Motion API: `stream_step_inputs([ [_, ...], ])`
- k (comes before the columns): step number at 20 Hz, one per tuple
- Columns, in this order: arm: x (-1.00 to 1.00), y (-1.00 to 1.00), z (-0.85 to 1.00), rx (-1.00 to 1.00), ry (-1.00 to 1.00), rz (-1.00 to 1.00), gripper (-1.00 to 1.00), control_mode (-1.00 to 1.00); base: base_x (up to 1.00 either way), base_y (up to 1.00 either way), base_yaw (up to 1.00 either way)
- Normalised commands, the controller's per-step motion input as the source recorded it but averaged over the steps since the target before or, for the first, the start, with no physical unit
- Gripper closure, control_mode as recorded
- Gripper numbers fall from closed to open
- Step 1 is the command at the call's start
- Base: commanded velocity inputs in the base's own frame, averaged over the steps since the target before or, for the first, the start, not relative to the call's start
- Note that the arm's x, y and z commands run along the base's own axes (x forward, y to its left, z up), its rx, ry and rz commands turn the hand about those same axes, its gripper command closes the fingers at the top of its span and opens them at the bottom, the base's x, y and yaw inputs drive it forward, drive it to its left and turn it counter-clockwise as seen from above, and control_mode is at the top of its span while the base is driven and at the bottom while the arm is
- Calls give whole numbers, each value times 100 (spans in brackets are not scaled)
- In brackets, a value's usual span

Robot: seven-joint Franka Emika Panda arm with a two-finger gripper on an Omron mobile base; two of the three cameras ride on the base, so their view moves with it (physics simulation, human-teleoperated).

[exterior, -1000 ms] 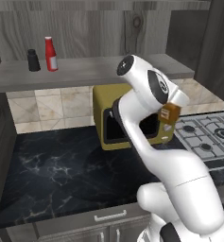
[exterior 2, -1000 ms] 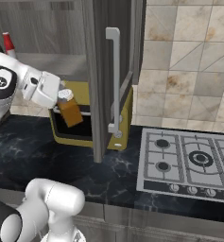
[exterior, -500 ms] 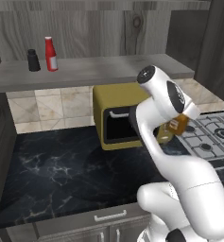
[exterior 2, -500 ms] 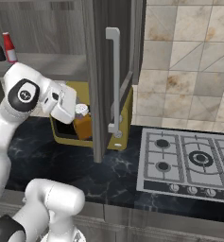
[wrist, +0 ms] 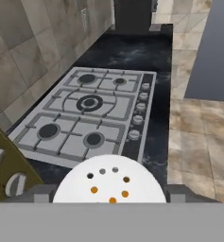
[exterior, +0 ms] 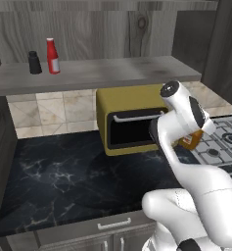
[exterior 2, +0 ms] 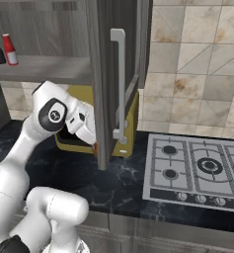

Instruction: Collect the turmeric, ketchup, and shaker from the cabinet and place them next to the stove.

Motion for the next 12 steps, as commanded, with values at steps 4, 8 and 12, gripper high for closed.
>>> stream_step_inputs([
  [4, 48, -36, -43, 3, 12, 0, 100, -100, 0, 0, 0],
  [8, 56, -32, -44, 5, 10, -1, 100, -100, 0, 0, 0],
  [12, 65, -28, -50, 5, 2, 0, 100, -100, 0, 0, 0],
])
